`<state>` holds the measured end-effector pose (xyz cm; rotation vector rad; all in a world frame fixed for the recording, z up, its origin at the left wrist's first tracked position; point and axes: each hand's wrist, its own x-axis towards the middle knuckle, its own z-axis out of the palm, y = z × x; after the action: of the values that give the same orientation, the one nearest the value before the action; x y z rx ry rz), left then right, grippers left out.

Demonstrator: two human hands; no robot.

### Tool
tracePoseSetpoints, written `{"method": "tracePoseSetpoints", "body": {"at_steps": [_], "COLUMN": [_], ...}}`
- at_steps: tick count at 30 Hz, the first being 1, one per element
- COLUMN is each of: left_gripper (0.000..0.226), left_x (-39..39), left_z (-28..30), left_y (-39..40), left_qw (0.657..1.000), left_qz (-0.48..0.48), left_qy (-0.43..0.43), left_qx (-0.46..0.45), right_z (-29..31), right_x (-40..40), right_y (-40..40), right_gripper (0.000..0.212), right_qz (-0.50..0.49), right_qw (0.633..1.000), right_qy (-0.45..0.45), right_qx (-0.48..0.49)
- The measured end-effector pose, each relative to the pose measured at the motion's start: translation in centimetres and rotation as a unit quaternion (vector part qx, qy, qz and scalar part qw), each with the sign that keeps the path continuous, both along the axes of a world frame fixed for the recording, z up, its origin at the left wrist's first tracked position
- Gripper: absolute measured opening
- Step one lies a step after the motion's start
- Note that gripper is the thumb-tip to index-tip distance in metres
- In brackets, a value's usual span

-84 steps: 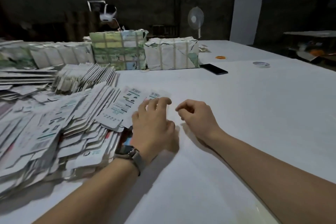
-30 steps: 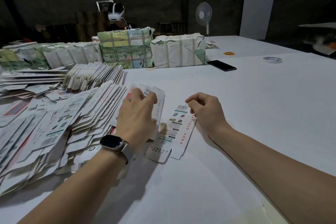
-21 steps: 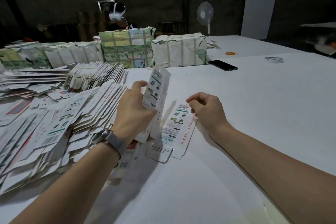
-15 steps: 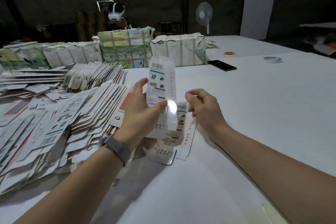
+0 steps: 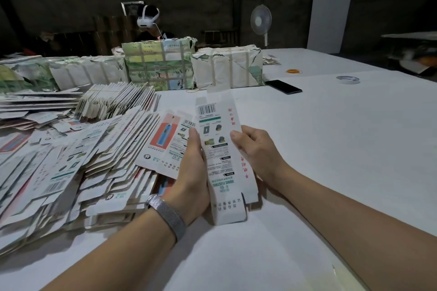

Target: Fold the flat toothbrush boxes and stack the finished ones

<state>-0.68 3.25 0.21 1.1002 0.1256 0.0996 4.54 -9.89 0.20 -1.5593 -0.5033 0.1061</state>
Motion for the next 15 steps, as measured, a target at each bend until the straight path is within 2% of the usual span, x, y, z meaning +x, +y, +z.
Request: {"method": "tracePoseSetpoints", "body": {"at_steps": [2, 6, 8, 11, 15], "left_gripper": [0.056, 0.056, 0.06, 0.068, 0.071], "left_x": [-0.1, -0.2, -0.2, 0.2, 0.6], "left_z": [-0.1, -0.3, -0.3, -0.5, -0.7], "left_y": [0.0, 0.2, 0.4, 0.8, 1.2], "left_qw": [1.0, 1.0, 1.0, 0.996, 0.989], "left_qz": [0.014, 0.0, -0.017, -0.062, -0.12], "left_qy": [0.0, -0.005, -0.005, 0.008, 0.013], "left_qx": [0.016, 0.007, -0.017, -0.056, -0.089], "right_z": [0.1, -0.2, -0.2, -0.5, -0.7], "right_x": [-0.4, -1.7, -2.4, -2.9, -3.1], "right_y": [0.4, 1.4, 1.6, 1.4, 0.8], "right_gripper": [0.042, 0.028, 0.025, 0.041, 0.024], "right_qz": [-0.016, -0.068, -0.065, -0.066, -0.118], "right_qw": [0.998, 0.99, 0.989, 0.989, 0.985], "right_qy": [-0.015, -0.051, -0.07, -0.082, -0.093], "right_qx": [-0.055, -0.116, -0.112, -0.102, -0.089]}}
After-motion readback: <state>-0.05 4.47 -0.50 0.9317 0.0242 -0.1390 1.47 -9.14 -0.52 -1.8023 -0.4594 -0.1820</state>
